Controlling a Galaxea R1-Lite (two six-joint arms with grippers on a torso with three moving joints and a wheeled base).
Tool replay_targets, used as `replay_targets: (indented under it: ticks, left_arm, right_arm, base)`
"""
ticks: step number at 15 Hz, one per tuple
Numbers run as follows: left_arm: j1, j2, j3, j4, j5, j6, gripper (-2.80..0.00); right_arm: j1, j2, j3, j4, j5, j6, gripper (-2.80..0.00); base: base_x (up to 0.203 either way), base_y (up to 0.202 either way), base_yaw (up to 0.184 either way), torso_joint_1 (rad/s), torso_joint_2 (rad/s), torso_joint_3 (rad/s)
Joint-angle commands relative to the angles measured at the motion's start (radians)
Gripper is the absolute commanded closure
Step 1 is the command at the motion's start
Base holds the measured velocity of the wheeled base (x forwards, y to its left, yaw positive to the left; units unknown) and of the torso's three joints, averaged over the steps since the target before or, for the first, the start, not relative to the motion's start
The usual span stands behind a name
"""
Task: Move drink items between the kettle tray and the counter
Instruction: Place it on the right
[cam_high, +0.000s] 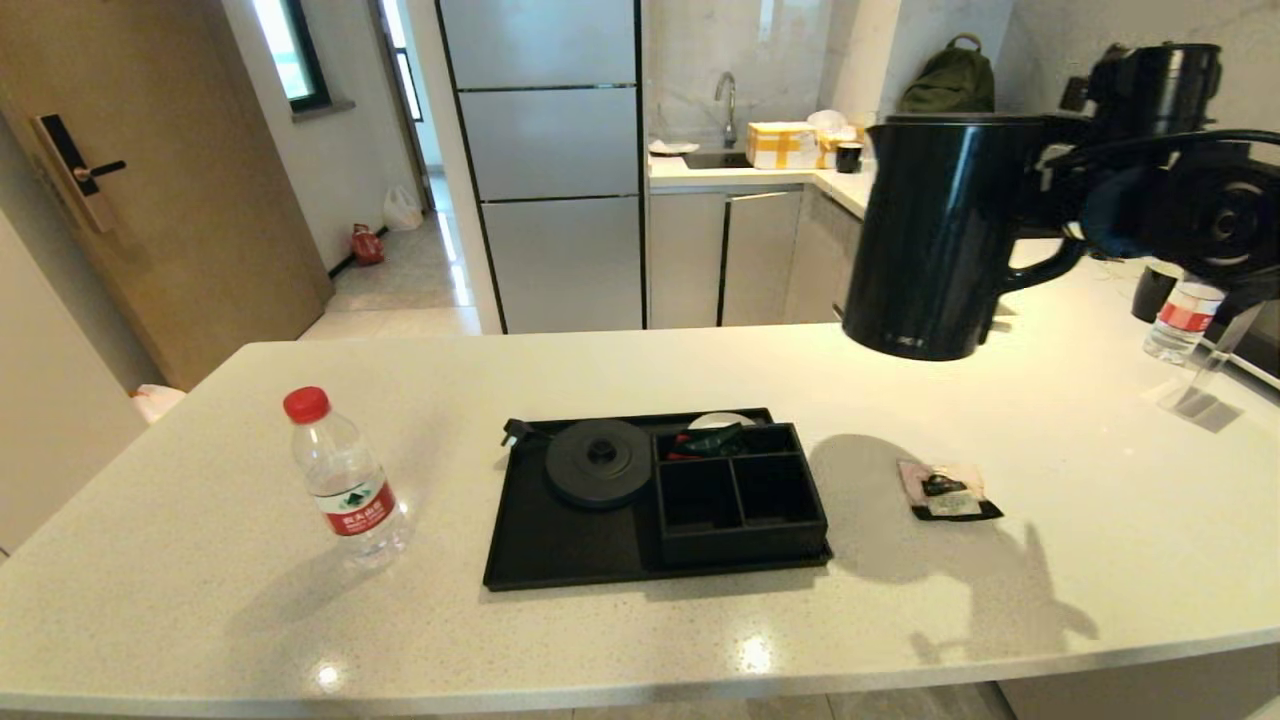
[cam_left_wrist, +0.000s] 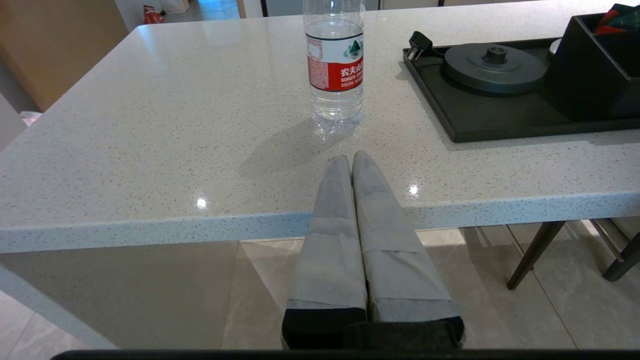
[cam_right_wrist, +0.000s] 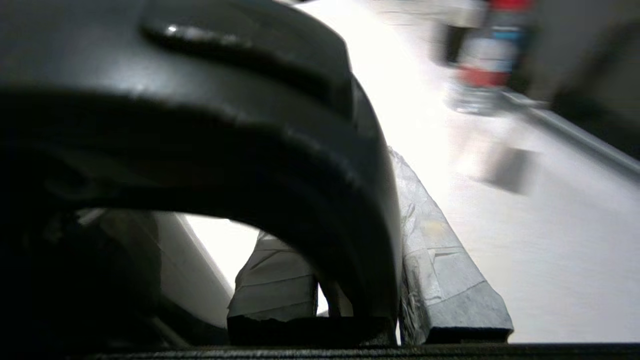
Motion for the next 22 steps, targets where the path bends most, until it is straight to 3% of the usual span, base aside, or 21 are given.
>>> replay_targets:
  ticks: [1,5,8,12,22]
  left_arm:
    - [0.000,0.000,0.000,0.000,0.001,0.000,0.00]
    - [0.000,0.000,0.000,0.000,0.001,0.000,0.00]
    - [0.000,0.001,0.000,0.000,0.001,0.000,0.00]
    - [0.001,0.002,0.000,0.000,0.000,0.000,0.00]
    - [0.000,0.000,0.000,0.000,0.000,0.000,0.00]
  right_arm:
    - [-0.143,-0.026,0.047,-0.003,0.031,0.014,0.00]
    - [-0.368,-0.034,0.159,-0.026,0.157,0.039,0.00]
    - [-0.463,-0.049,0.325,-0.184,0.242,0.018,0.00]
    - [-0.520,-0.024,0.474,-0.455,0.293,-0.062,0.00]
    - [-0.591,0.160,0.605,-0.760,0.314,-0.065,0.00]
  base:
    - [0.000,0.000,0.000,0.000,0.00,0.000]
    - [0.000,0.000,0.000,0.000,0.00,0.000]
    - [0.000,0.000,0.000,0.000,0.00,0.000]
    - [0.000,0.000,0.000,0.000,0.00,0.000]
    - [0.000,0.000,0.000,0.000,0.00,0.000]
